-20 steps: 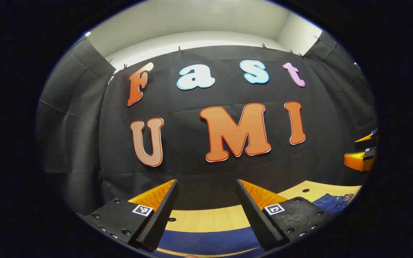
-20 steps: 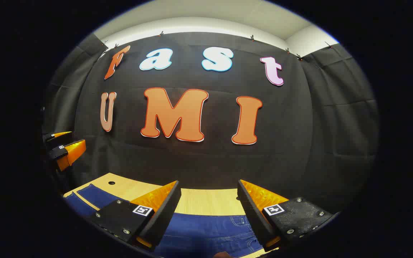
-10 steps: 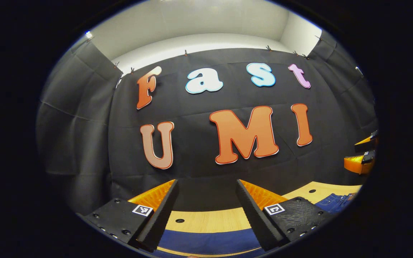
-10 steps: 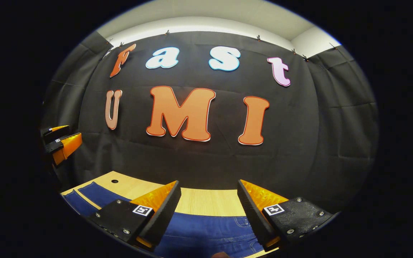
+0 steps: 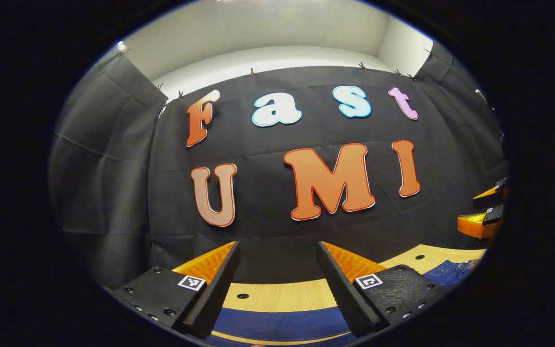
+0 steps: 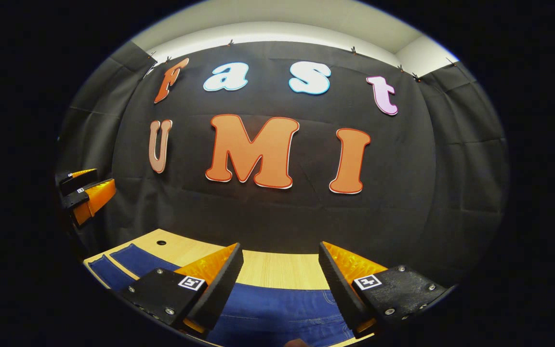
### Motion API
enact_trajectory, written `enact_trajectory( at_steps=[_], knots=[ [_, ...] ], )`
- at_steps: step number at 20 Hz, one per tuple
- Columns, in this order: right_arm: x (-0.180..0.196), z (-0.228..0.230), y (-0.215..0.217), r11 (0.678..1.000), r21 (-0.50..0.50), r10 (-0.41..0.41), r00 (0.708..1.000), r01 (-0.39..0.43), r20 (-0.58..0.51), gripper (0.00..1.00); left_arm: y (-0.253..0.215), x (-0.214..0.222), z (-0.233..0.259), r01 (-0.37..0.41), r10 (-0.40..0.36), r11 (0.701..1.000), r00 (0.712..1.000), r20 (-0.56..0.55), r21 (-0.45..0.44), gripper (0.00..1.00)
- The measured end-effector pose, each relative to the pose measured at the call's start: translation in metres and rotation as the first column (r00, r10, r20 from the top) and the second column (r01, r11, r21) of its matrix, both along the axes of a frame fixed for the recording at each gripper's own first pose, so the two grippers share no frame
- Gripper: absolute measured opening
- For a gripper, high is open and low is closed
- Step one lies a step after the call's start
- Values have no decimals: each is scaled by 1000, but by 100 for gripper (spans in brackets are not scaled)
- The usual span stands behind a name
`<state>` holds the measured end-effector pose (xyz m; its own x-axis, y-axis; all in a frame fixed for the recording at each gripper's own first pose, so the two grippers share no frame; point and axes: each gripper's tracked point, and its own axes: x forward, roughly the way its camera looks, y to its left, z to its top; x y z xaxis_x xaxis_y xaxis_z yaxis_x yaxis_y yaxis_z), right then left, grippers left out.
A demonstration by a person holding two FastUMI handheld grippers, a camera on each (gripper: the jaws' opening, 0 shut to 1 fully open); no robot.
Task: Grasp the waist and the cuffs of the jeans and fold them to make the two legs overlap; first hold the waist and fold one-third of the jeans toward the cuffs, then hold the cuffs and fold the remaining one-third in the same direction to finish folding.
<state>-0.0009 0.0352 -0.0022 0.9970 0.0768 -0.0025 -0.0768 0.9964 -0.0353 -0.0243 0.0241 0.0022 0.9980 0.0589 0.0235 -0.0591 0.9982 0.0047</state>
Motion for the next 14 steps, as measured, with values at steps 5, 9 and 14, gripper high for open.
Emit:
enact_trajectory(
  at_steps=[5,9,14],
  knots=[
    [1,-8,-8,1000,-2,-10,1000,10,-24,96,13,-2,-16,-23,23,1000,998,-56,10,100],
    [2,-22,-36,998,-22,-68,996,66,-61,97,34,-6,-43,-48,47,999,991,-126,-7,98],
    [-2,-59,-67,994,6,-109,976,113,-188,97,72,-17,-84,-119,94,988,967,-237,-94,98]
  ],
)
